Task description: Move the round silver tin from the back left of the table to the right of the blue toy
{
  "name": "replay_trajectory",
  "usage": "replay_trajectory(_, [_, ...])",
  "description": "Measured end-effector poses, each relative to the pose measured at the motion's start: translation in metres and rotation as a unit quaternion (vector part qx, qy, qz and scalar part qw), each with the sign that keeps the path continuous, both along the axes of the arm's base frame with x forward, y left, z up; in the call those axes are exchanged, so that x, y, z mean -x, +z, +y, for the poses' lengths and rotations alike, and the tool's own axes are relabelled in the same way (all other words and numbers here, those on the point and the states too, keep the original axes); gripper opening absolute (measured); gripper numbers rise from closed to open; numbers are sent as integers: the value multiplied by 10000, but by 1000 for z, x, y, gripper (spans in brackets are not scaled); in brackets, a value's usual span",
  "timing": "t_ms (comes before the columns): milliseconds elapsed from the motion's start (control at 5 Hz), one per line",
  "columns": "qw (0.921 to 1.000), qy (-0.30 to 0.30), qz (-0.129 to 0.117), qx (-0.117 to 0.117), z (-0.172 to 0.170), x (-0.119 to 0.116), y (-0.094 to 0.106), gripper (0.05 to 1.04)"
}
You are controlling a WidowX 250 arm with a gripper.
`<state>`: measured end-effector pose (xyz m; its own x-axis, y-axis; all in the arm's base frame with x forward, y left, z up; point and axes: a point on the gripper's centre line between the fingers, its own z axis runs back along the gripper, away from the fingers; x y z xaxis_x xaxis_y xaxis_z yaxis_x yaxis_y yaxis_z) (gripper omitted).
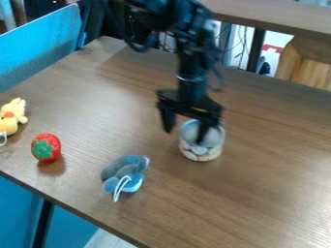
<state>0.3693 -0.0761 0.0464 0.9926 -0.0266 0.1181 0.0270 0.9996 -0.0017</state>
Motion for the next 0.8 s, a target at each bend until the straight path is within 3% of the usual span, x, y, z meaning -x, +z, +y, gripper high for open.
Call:
replay_trajectory(200, [9999,-35,-94,109,-15,7,1,1009])
replay_trajectory(400, [9989,191,-236,365,-19,11,15,1006])
replay_trajectory(800, [9963,573,-497,404,7,5,50,1005])
